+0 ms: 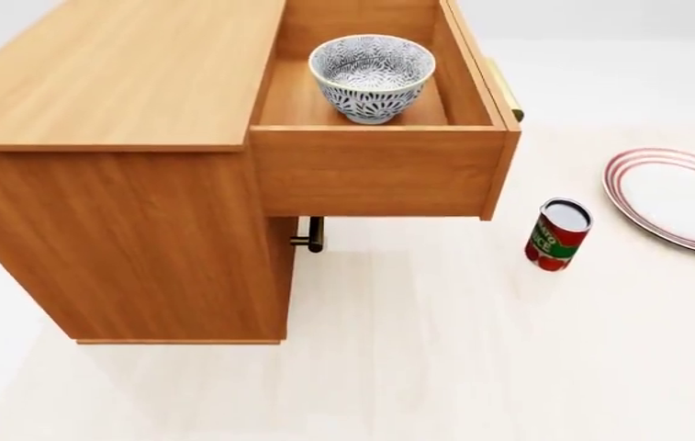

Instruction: Put the bowl in the top drawer of the cabinet.

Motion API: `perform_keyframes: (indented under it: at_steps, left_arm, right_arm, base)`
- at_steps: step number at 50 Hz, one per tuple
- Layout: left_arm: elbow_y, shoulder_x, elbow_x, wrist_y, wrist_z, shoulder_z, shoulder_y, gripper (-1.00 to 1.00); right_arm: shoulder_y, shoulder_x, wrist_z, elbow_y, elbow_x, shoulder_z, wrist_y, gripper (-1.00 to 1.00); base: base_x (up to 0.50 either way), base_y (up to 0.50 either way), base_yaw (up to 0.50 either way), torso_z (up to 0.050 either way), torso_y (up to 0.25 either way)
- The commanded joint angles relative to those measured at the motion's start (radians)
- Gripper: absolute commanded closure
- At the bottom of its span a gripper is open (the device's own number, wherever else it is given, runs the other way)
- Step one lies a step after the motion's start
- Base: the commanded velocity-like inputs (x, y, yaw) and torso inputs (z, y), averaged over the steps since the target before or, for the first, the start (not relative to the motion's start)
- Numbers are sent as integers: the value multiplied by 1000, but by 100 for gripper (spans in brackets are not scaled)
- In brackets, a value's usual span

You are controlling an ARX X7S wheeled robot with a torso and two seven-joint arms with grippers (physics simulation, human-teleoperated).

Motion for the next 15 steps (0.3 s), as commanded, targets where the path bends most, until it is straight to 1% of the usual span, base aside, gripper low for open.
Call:
perform_keyframes:
  at_steps: [1, 4, 11, 15]
  left_arm:
    - [-1, -6, -6, -1, -2, 3, 0, -100]
    - [0, -8, -5, -1, -4, 4, 0, -100]
    - [0, -12, -11, -7, -14, 4, -1, -100]
    - [0, -11, -10, -5, -16, 5, 0, -100]
  right_arm:
    - [-209, 132, 270, -536, 185, 298, 328, -100]
    - [-243, 127, 331, -626, 239, 384, 401, -100]
    - [-329, 117, 447, -843, 414, 625, 603, -100]
    - [-347, 116, 490, -919, 506, 747, 708, -100]
  base:
    - [0, 0, 0, 0, 78]
    - [0, 0, 0, 0, 77]
    - [0, 0, 0, 0, 141]
    - [0, 0, 0, 0, 144]
